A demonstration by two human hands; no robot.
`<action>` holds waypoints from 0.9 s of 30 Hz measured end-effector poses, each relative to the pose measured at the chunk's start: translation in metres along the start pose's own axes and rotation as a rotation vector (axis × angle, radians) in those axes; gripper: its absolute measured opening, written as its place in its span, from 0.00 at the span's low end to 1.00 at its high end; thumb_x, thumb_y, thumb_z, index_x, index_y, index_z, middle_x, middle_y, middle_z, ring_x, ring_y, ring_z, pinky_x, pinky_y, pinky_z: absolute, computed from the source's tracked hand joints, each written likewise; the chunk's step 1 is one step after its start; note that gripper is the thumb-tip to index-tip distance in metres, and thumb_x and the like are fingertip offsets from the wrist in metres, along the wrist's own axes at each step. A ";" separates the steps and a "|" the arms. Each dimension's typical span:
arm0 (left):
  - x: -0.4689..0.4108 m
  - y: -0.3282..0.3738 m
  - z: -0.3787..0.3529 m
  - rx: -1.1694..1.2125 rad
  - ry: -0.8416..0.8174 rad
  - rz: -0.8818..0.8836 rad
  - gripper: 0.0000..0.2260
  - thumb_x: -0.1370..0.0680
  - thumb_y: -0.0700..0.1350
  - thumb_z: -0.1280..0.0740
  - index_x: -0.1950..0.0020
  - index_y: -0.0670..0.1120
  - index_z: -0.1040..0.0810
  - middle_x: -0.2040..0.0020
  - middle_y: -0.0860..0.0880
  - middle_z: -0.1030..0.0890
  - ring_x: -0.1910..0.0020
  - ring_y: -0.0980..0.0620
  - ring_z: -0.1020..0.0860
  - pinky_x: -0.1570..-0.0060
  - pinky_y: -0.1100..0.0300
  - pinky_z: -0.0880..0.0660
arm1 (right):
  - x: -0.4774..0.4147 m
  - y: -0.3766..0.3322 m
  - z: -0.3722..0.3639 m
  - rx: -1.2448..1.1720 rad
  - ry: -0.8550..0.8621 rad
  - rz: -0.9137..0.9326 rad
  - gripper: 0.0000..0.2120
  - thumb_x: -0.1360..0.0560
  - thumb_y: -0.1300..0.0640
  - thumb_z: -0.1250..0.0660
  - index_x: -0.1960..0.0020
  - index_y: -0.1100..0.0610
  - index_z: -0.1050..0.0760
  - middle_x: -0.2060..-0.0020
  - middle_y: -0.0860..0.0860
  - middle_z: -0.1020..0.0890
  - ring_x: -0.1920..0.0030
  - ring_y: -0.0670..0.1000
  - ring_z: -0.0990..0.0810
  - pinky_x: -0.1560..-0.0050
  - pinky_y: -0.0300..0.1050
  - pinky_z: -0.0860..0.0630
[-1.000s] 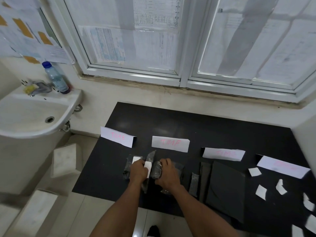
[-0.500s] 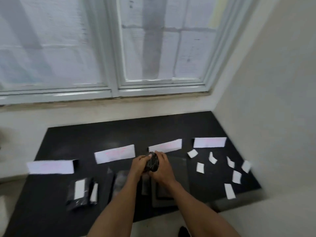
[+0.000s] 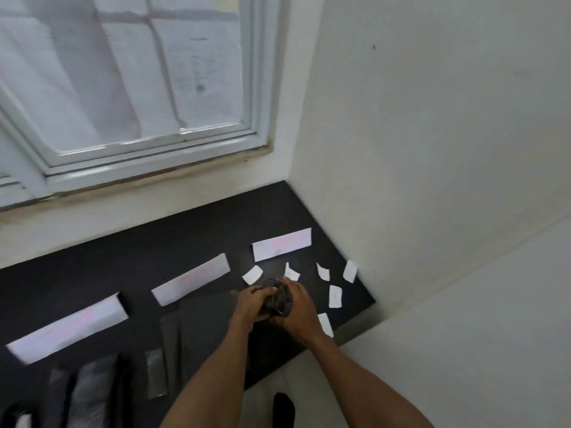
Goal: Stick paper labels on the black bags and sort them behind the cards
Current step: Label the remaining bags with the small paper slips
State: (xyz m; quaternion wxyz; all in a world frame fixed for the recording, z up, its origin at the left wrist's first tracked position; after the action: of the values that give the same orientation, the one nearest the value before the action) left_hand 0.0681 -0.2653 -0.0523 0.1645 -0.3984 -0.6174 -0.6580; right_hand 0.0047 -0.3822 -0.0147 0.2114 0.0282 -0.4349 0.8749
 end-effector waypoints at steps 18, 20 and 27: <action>-0.053 -0.027 -0.077 0.042 0.067 0.180 0.03 0.27 0.40 0.31 0.56 0.46 0.25 0.52 0.46 0.21 0.49 0.47 0.23 0.50 0.52 0.25 | 0.015 0.173 0.051 0.071 0.099 -0.650 0.10 0.29 0.58 0.31 0.49 0.58 0.28 0.48 0.56 0.19 0.46 0.57 0.22 0.51 0.43 0.27; -0.055 -0.028 -0.074 0.040 0.066 0.178 0.05 0.28 0.41 0.31 0.54 0.46 0.24 0.48 0.45 0.21 0.46 0.45 0.23 0.52 0.53 0.25 | 0.016 0.172 0.051 0.052 0.120 -0.670 0.08 0.29 0.63 0.34 0.51 0.57 0.28 0.47 0.56 0.19 0.46 0.57 0.22 0.51 0.43 0.27; -0.045 -0.022 -0.056 0.134 0.058 0.148 0.13 0.30 0.40 0.30 0.46 0.46 0.24 0.41 0.43 0.23 0.42 0.43 0.24 0.61 0.53 0.22 | 0.017 0.135 0.070 -0.155 0.339 -0.667 0.13 0.30 0.63 0.35 0.46 0.56 0.28 0.56 0.53 0.20 0.50 0.57 0.21 0.57 0.41 0.31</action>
State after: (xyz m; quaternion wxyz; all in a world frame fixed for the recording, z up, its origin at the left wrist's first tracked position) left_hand 0.0624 -0.3260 -0.0955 0.2568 -0.4117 -0.6239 -0.6126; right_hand -0.0731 -0.5024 -0.0683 0.5551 0.0072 -0.4254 0.7148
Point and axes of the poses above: each hand's wrist, its own x-axis away from the middle knuckle, its own z-axis out of the back of the hand, y = z × x, the point moved 9 cm from there along -x, towards the middle knuckle
